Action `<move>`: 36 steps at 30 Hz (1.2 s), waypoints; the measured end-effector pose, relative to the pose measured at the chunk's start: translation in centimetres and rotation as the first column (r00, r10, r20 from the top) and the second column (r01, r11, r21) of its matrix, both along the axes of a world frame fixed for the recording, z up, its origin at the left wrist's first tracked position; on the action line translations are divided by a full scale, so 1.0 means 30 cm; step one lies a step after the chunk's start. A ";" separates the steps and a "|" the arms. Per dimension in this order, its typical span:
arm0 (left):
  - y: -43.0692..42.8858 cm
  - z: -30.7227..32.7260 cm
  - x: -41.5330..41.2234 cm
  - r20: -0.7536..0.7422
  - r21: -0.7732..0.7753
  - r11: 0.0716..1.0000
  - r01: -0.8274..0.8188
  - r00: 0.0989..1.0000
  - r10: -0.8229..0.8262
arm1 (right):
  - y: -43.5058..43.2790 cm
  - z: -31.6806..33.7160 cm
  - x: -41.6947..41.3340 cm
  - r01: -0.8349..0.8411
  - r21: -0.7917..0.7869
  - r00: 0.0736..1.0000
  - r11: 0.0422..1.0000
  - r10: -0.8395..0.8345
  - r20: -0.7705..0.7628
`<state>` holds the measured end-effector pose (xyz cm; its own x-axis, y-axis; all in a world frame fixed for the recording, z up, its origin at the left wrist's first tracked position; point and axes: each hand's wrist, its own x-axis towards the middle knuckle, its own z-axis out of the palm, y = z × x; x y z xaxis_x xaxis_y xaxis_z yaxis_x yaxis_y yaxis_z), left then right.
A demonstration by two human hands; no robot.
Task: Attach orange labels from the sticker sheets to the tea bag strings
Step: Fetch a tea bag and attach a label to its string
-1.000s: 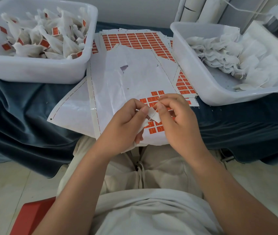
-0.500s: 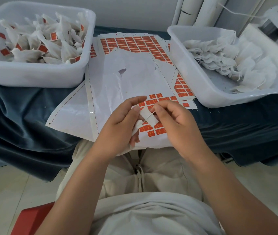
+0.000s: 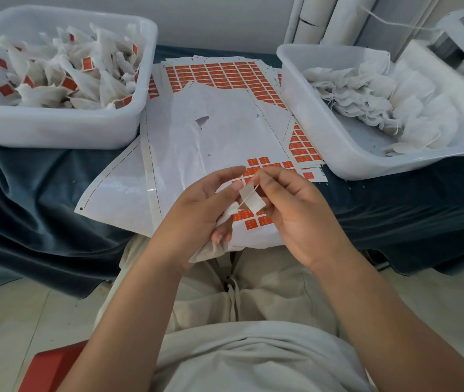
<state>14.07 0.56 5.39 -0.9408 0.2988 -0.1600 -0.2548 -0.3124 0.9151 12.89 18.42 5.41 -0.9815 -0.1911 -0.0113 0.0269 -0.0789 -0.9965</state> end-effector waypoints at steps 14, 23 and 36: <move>-0.012 0.014 0.002 -0.021 0.052 0.997 0.064 0.998 -0.063 | -0.011 0.042 0.031 0.040 0.214 0.994 0.976 -0.017 -0.108; -0.015 0.022 0.009 -0.161 -0.171 0.985 -0.010 0.987 -0.018 | -0.014 0.036 0.029 0.016 0.218 0.992 0.976 0.012 -0.127; 0.020 -0.039 0.006 -0.266 -0.178 0.943 -0.282 0.936 0.229 | -0.026 0.026 0.035 -0.027 0.362 0.981 0.932 0.093 -0.168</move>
